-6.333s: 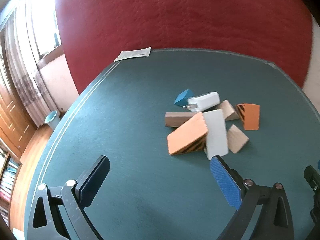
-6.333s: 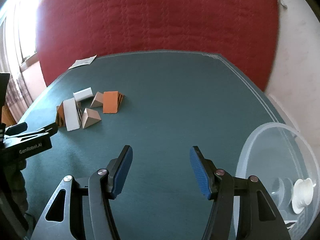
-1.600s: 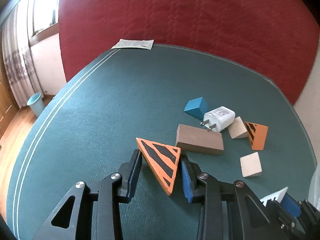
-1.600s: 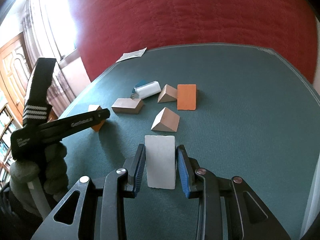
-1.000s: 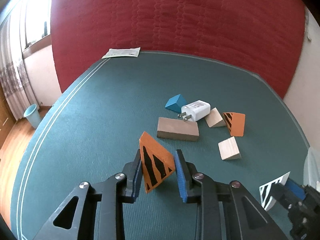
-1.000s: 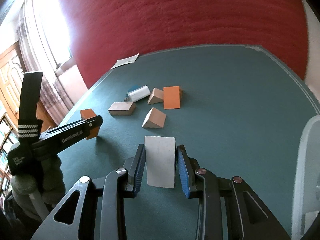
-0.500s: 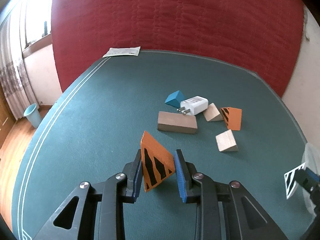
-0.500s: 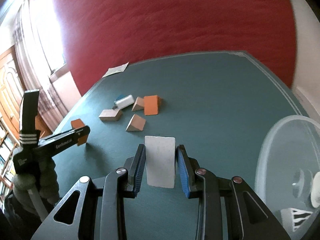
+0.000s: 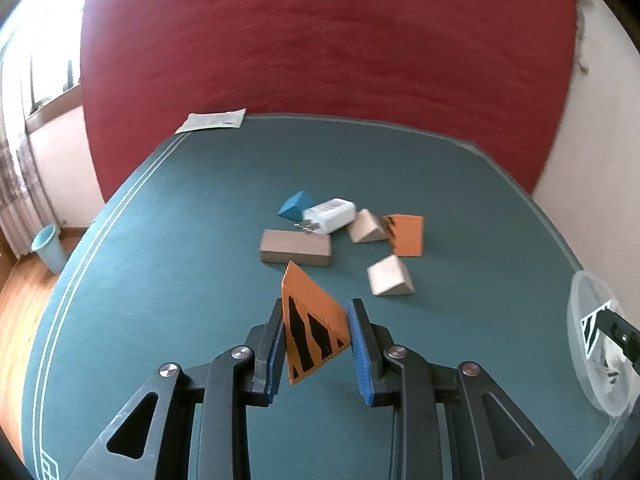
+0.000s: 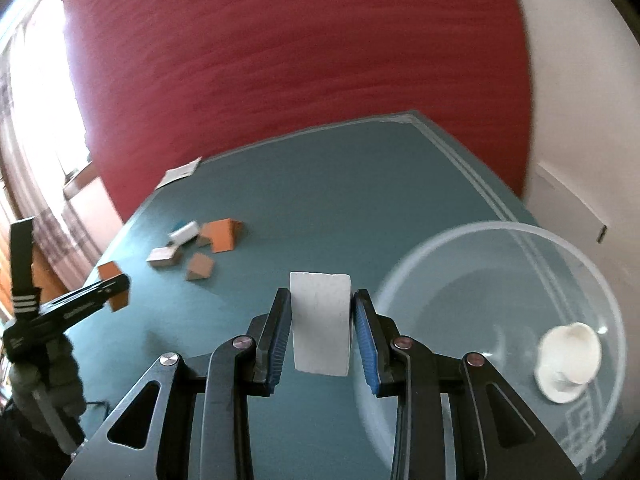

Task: Organize rigid objects
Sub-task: 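Carry the white slab in the right gripper while the left gripper carries the orange triangle toward the bin, then open the right gripper over the bin to drop the slab while the left gripper drops the orange triangle in, then withdraw both open grippers from the bin back toward the remaining blocks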

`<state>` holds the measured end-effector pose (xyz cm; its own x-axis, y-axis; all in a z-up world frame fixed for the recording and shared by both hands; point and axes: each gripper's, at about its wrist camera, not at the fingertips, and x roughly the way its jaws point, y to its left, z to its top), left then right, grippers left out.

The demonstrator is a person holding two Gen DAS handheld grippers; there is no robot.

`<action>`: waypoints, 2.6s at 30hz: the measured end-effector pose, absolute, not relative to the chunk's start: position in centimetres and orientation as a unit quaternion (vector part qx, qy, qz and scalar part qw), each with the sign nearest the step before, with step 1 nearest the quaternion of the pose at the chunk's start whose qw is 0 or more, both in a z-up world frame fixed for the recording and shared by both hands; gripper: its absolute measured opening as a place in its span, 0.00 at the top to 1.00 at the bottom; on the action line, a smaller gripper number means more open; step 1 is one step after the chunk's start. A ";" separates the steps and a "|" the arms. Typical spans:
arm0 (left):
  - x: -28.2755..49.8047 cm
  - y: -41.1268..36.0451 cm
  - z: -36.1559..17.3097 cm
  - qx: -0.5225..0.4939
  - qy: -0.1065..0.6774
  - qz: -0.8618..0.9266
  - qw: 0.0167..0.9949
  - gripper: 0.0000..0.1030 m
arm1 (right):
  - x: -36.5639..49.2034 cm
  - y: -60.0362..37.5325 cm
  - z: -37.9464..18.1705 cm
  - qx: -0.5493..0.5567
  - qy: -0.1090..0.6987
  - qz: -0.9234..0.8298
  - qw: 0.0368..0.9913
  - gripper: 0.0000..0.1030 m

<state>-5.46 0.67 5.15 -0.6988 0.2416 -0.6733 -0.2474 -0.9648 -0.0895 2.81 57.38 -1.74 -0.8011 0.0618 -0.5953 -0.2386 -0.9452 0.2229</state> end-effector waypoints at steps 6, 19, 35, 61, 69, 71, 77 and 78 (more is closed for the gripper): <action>-4.3 2.8 5.5 -0.364 0.017 0.918 0.155 0.70 | 5.0 60.4 -2.1 -0.306 0.161 0.931 0.117 0.68; -2.1 8.1 6.3 -0.360 0.048 0.909 0.206 0.70 | 7.6 65.4 -3.3 -0.307 0.191 0.916 0.173 0.68; 0.3 15.0 6.7 -0.357 0.079 0.886 0.284 0.70 | 8.2 67.4 -3.4 -0.299 0.204 0.911 0.201 0.66; 2.1 23.3 5.3 -0.364 0.087 0.832 0.408 0.28 | 8.4 68.5 -3.5 -0.294 0.219 0.909 0.198 0.65; 0.4 22.3 4.1 -0.368 0.093 0.853 0.360 0.28 | 8.5 68.4 -3.6 -0.293 0.217 0.909 0.201 0.65; 0.4 22.2 4.0 -0.367 0.093 0.857 0.351 0.28 | 8.5 68.4 -3.6 -0.294 0.216 0.909 0.200 0.65; -0.1 22.1 3.7 -0.366 0.089 0.865 0.331 0.20 | 8.7 68.2 -3.7 -0.293 0.211 0.911 0.202 0.64; 0.0 22.6 3.5 -0.366 0.089 0.866 0.329 0.19 | 8.8 68.1 -3.6 -0.292 0.209 0.911 0.202 0.62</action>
<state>-0.04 22.64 3.50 -0.5164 0.5043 -0.6921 -0.6347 -0.7680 -0.0861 8.78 68.14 -3.64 -0.7478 0.2452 -0.6170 -0.4896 -0.8313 0.2631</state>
